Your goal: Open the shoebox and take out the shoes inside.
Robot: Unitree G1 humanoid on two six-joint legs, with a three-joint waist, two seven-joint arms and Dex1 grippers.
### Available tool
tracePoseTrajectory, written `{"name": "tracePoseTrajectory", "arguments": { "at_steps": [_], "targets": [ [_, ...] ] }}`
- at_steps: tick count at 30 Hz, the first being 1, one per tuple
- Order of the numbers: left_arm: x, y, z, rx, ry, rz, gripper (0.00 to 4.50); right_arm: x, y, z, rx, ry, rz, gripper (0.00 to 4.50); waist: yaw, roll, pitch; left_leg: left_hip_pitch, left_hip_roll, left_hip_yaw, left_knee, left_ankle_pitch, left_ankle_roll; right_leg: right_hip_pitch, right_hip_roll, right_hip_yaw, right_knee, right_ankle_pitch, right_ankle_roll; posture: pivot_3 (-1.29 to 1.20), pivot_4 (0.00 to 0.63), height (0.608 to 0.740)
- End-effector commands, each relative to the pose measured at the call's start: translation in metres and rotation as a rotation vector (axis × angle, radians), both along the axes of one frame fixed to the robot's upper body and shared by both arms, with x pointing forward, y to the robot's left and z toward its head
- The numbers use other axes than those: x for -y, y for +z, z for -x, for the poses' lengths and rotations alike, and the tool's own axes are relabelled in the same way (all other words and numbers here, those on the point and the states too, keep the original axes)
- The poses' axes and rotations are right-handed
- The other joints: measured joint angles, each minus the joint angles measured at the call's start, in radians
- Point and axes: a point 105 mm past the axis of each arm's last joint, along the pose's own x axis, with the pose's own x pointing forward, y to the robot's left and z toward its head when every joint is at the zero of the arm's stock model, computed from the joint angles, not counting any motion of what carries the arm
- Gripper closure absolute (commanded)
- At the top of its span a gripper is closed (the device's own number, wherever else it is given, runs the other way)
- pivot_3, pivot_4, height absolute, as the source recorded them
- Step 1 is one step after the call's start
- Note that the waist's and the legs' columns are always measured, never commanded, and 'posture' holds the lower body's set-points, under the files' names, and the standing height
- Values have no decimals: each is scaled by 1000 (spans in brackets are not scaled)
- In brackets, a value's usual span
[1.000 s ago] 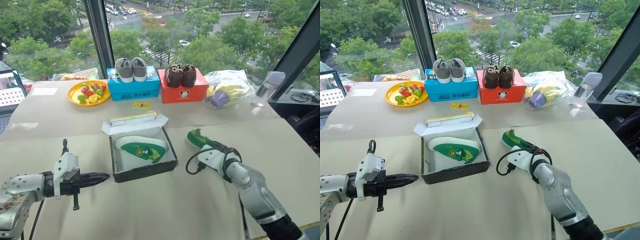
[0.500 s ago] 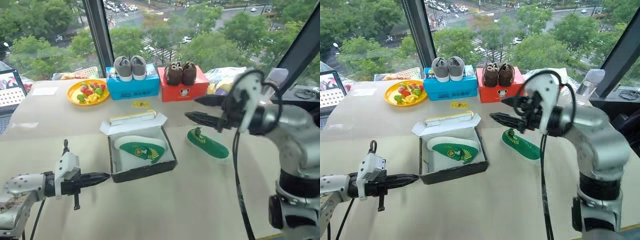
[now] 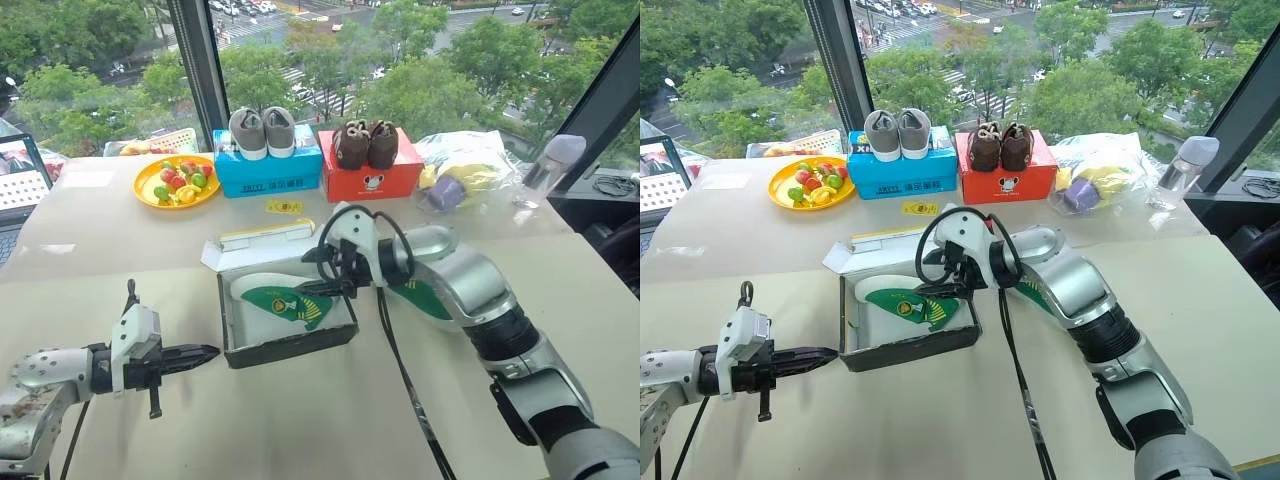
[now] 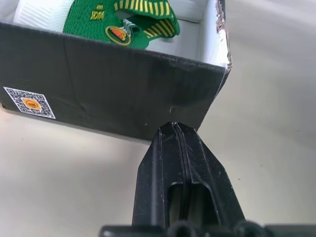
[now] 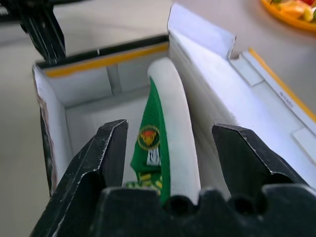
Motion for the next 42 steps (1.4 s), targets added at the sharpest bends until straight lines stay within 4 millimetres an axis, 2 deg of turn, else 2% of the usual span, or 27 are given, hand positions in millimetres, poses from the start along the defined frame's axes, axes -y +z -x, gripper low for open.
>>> {"name": "tracePoseTrajectory", "arguments": {
  "at_steps": [1, 6, 12, 15, 19, 21, 25, 28, 32, 36, 39, 42],
  "targets": [
    [1, 10, 1, 52, -4, -2, 4500, 2, -14, -3, 34, 14, 67, 1195, -1, 0, 0, 0, 0, 0, 0, 0, 0, 0, 0, 0, 0, 0, 0, 0, 150, 731],
    [1, 10, 2, 49, 2, 2, 4500, 8, -44, -14, 38, -9, 169, 1195, -1, 0, 0, 3, 0, 0, 0, 1, -2, 0, 0, 1, 0, -1, -1, 0, 150, 731],
    [2, 10, 3, 51, 6, 2, 4500, 4, -50, -13, 39, 5, 184, 1195, 2, 0, 0, 6, 1, -1, 0, 3, -4, 2, 0, 1, 2, -1, -2, 0, 150, 731],
    [2, 11, 2, 54, 9, 3, 4500, 2, -47, -11, 47, 18, 179, 1867, 3, 0, 0, 6, 1, -1, 0, 3, -5, 3, 0, 1, 2, -1, -2, 0, 150, 731],
    [2, 10, 2, 55, 8, 2, 4500, 1, -45, -9, 61, 27, 185, 3309, 2, 0, 0, 6, 1, -1, 0, 3, -4, 2, 0, 1, 2, -1, -3, 0, 150, 731],
    [2, 11, 2, 57, 7, 2, 4500, 1, -45, -9, 70, 27, 190, 3809, 1, 0, 0, 5, 1, -1, 0, 3, -4, 2, 0, 1, 2, -1, -3, 0, 150, 731],
    [3, 11, 1, 58, 5, 2, 4500, 0, -40, -10, 100, 18, 187, 3883, 1, 0, 0, 5, 1, -1, 0, 2, -4, 2, 0, 1, 2, -1, -3, 0, 150, 731],
    [4, 11, 1, 57, 3, 3, 4500, -5, -20, -8, 122, 12, 130, 3883, 0, 0, 0, 5, 1, -1, 0, 2, -4, 2, 0, 1, 2, -1, -3, 0, 150, 731],
    [4, 11, 0, 59, 2, 3, 4500, -9, 29, 4, 144, 32, 1, 3883, 0, 0, 0, 4, 1, -1, 0, 3, -4, 1, 0, 1, 2, -1, -3, 0, 150, 731],
    [4, 11, 0, 59, -1, 2, 4500, -6, 64, 19, 140, 58, -99, 3883, 0, 1, 1, 3, 1, -1, 0, 3, -4, 0, 0, 0, 2, -1, -3, 0, 150, 731],
    [5, 11, 0, 57, -5, 2, 4500, -1, 83, 24, 108, 40, -191, 3883, 0, 1, 1, 3, 1, -1, 0, 2, -4, 0, 0, 0, 2, -1, -3, 0, 150, 731],
    [6, 11, 0, 58, -8, 1, 4500, 3, 86, 20, 69, -19, -246, 3883, 0, 1, 1, 3, 1, -1, 0, 2, -4, 0, 0, 0, 2, -1, -3, 0, 150, 731]
  ]
}}
